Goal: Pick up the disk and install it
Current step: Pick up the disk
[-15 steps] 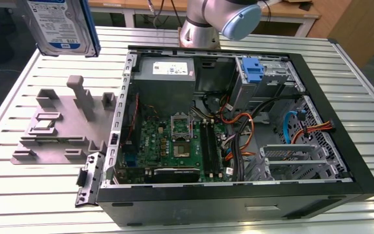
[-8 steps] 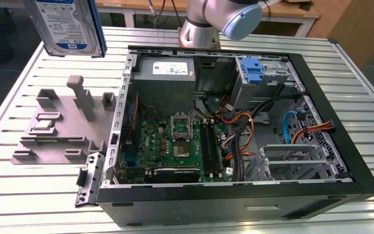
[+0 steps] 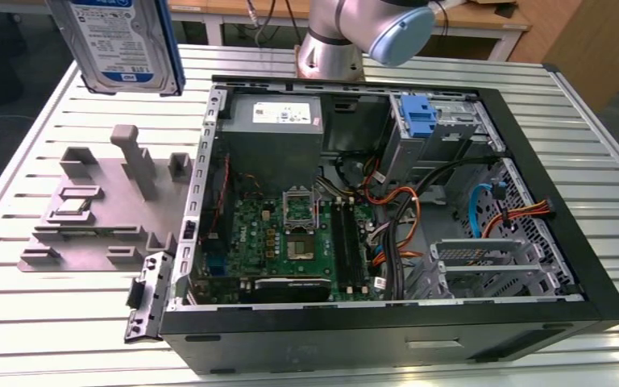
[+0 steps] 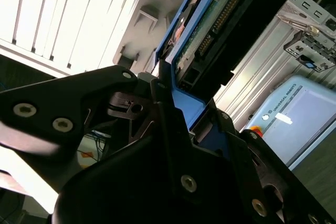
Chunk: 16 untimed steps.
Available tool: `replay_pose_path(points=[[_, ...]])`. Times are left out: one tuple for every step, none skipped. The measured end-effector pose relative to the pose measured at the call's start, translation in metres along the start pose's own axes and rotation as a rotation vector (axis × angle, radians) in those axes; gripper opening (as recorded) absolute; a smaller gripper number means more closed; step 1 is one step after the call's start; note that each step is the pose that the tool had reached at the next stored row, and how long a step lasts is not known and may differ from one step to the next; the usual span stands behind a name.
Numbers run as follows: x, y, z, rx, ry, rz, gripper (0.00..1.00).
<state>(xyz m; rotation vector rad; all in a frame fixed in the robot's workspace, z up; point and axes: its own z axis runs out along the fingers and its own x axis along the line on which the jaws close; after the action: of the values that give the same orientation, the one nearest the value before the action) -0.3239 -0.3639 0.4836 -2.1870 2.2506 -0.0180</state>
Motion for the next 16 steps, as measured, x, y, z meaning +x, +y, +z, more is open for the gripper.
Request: replay_pose_path(points=[[0.0004,-0.0005,0.0000,0.0000,-0.0001,0.000,0.36],[0.0013,-0.0007,0.0001,0.0001,-0.0001,0.000,0.36],[0.0025,-0.0010,0.0000,0.0000,-0.0001,0.001,0.36],[0.0039,-0.0012,0.0001,0.0000,-0.0001,0.001,0.36],[0.0052,-0.0013,0.0001,0.0000,-0.0001,0.001,0.36],[0.0069,-0.0015,0.0001,0.0000,-0.0001,0.001,0.36],[0.0088,-0.0017,0.0001,0.0000,0.0000,0.001,0.36],[0.0108,-0.0019,0.0002,0.0000,-0.0001,0.001,0.36],[0.0128,-0.0020,0.0002,0.0000,-0.0001,0.001,0.36],[0.0150,-0.0022,0.0002,0.0001,-0.0001,0.001,0.36],[0.0170,-0.0025,0.0003,0.0001,-0.0004,0.001,0.36],[0.0189,-0.0028,0.0002,0.0000,-0.0012,0.001,0.36],[0.0201,-0.0032,0.0002,-0.0004,-0.0052,0.001,0.36],[0.0207,-0.0034,0.0002,-0.0012,-0.0152,0.002,0.36],[0.0211,-0.0036,0.0002,-0.0018,-0.0265,0.002,0.36],[0.0217,-0.0038,0.0002,-0.0028,-0.0355,0.002,0.36]])
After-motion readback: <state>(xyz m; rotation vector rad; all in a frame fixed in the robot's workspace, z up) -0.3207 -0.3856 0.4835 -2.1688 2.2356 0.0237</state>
